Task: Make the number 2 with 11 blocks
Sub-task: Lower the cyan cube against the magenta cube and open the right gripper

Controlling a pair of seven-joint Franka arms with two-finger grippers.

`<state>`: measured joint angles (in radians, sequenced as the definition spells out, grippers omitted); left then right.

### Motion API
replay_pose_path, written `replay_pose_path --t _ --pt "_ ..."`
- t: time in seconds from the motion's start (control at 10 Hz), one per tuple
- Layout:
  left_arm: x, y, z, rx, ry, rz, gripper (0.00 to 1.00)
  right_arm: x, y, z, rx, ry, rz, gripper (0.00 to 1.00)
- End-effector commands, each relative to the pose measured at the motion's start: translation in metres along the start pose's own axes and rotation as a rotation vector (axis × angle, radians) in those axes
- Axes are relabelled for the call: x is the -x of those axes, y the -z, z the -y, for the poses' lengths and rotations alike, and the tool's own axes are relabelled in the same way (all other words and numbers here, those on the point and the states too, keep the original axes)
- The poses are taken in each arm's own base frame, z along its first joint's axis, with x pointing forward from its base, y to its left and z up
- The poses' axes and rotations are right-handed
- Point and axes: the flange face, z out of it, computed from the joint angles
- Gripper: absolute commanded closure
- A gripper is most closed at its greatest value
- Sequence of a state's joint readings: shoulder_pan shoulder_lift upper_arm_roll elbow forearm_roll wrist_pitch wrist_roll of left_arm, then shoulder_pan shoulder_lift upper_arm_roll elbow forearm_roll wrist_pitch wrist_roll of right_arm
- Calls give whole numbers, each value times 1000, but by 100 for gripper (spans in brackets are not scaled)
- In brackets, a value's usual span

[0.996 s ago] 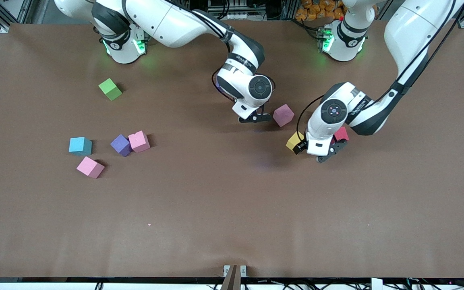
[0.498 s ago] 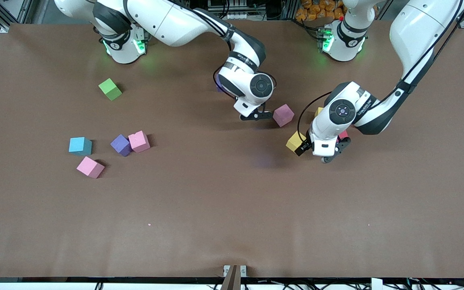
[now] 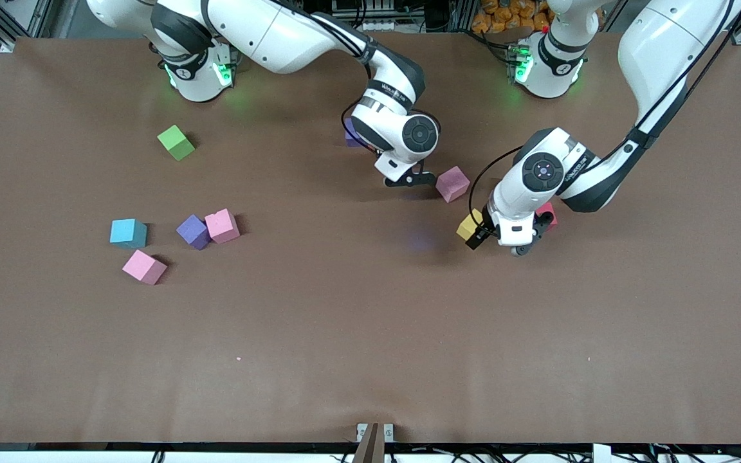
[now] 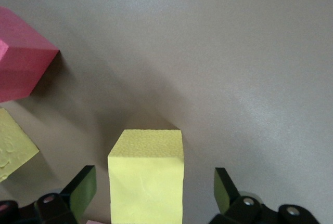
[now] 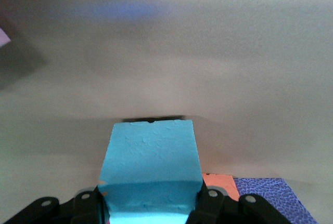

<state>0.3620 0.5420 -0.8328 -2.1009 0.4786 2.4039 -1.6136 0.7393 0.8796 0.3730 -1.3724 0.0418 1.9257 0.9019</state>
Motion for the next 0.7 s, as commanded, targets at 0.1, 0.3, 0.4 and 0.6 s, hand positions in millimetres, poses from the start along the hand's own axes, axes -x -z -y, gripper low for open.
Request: replay_pose_path --t 0.1,0.3,0.4,0.6 --pt "13 -4 3 0 33 5 0 2 -7 7 -20 -10 -5 100" --pt "18 -8 2 -4 28 11 0 1 -5 9 -36 -11 -14 100" --pt "19 -10 2 -7 26 17 0 1 -5 9 -37 -13 -15 100" --pt "20 -15 2 -6 10 12 0 1 -10 9 -32 -13 -9 100"
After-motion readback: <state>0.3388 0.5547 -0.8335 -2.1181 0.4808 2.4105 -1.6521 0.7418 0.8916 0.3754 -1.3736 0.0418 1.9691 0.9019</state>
